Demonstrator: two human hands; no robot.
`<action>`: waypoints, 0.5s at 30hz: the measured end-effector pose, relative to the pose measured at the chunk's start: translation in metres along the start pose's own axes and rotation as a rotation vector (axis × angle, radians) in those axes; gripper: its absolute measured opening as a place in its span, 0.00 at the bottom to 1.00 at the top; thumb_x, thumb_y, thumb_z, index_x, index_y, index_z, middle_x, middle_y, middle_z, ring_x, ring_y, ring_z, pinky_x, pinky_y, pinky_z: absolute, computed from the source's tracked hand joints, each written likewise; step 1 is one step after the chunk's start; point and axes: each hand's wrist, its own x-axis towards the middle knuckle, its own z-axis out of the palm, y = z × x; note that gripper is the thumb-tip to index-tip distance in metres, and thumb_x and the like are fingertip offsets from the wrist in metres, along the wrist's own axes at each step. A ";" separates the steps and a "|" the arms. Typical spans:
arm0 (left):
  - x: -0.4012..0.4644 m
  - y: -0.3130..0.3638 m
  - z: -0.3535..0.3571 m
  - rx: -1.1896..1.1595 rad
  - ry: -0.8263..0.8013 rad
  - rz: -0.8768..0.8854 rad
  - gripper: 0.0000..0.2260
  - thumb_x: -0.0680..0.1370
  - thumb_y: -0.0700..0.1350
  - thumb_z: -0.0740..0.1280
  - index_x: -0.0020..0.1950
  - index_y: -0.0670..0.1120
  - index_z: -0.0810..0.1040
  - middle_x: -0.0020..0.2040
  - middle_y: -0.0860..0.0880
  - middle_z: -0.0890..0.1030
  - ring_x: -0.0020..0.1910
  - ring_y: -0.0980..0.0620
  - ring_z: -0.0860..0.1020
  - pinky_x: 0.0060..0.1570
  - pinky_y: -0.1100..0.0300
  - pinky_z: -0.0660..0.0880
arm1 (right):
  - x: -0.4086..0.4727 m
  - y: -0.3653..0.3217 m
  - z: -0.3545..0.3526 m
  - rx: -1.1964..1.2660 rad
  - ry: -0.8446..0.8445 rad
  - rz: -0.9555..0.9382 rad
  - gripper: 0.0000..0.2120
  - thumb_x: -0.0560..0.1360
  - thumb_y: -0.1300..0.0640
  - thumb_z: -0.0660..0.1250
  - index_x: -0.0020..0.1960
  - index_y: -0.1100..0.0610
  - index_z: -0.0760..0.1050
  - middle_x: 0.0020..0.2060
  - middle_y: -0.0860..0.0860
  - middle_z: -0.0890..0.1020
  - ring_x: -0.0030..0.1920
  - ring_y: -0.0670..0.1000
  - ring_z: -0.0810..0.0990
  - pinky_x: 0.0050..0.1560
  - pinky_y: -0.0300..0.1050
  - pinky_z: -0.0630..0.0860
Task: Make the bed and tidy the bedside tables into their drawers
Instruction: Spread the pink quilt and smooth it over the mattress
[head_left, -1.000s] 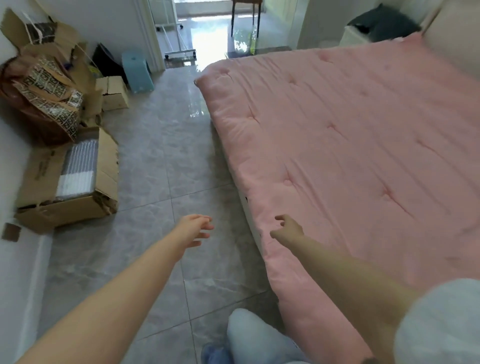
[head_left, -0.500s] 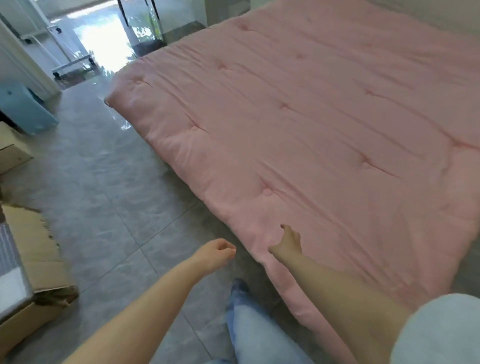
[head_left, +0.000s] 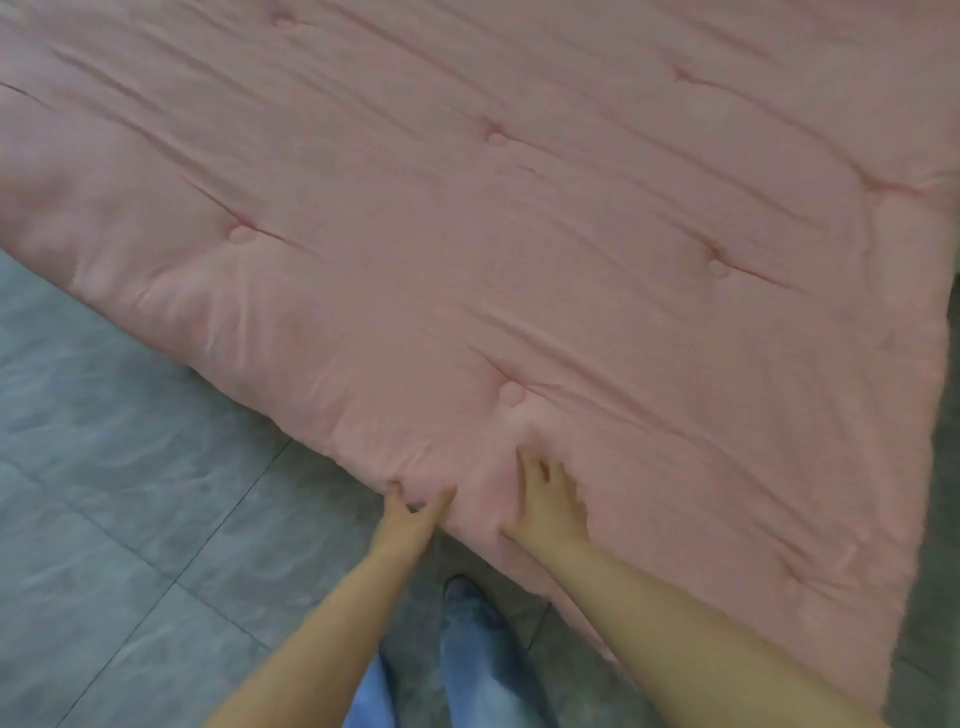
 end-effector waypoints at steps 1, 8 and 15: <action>0.024 0.001 0.002 -0.115 -0.005 -0.032 0.50 0.64 0.65 0.73 0.78 0.48 0.53 0.73 0.47 0.68 0.68 0.43 0.70 0.67 0.47 0.69 | 0.013 0.002 0.011 -0.051 0.036 0.015 0.44 0.66 0.44 0.72 0.75 0.45 0.52 0.67 0.54 0.64 0.65 0.60 0.68 0.61 0.56 0.72; 0.087 -0.009 0.002 -0.483 0.050 -0.146 0.39 0.63 0.61 0.77 0.65 0.38 0.75 0.55 0.44 0.82 0.52 0.46 0.81 0.56 0.52 0.78 | 0.047 0.019 0.058 -0.334 0.345 -0.154 0.16 0.67 0.43 0.70 0.47 0.53 0.74 0.44 0.51 0.77 0.45 0.57 0.77 0.36 0.50 0.72; 0.042 -0.048 -0.034 -0.292 0.224 0.006 0.16 0.75 0.53 0.71 0.56 0.45 0.77 0.49 0.48 0.80 0.51 0.48 0.78 0.55 0.55 0.73 | 0.000 0.004 0.107 -0.171 0.312 -0.429 0.12 0.63 0.60 0.75 0.40 0.51 0.72 0.37 0.48 0.75 0.39 0.52 0.74 0.39 0.45 0.70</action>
